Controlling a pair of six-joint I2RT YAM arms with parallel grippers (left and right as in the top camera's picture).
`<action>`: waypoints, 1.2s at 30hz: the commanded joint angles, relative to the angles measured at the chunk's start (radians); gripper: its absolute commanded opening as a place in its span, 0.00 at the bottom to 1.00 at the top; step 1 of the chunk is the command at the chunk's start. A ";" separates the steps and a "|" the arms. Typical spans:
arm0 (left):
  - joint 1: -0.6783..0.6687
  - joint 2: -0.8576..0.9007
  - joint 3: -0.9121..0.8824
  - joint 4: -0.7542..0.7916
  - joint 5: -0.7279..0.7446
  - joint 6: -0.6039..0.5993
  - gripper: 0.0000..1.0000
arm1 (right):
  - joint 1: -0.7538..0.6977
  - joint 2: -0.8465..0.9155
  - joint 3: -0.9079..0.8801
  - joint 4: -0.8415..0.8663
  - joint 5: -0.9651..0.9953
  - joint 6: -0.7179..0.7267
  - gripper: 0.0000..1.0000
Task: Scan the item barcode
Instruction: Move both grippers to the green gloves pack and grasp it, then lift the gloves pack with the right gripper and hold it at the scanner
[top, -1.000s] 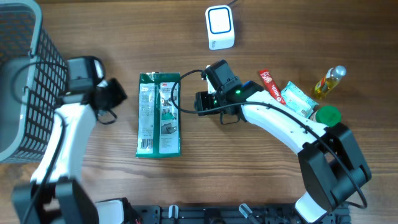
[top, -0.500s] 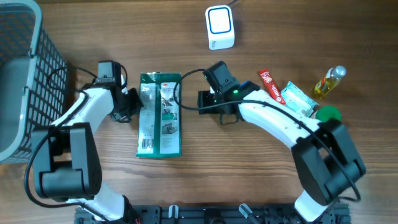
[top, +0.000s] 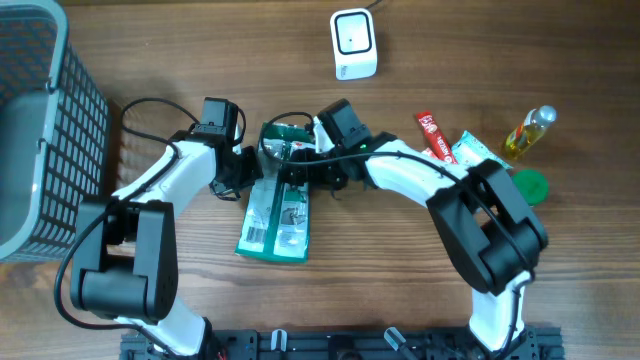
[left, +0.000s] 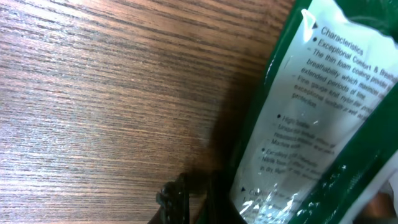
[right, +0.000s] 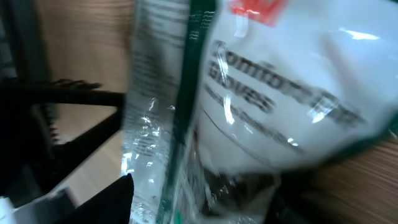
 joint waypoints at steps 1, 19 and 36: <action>-0.012 0.055 -0.029 -0.014 0.008 -0.014 0.04 | 0.034 0.123 -0.034 0.067 -0.122 0.048 0.58; 0.099 -0.067 0.049 -0.005 -0.089 0.045 0.15 | 0.011 0.027 -0.034 0.114 -0.151 -0.177 0.04; 0.314 -0.202 0.069 0.108 -0.097 0.167 1.00 | 0.008 -0.696 0.207 -0.246 0.568 -1.077 0.04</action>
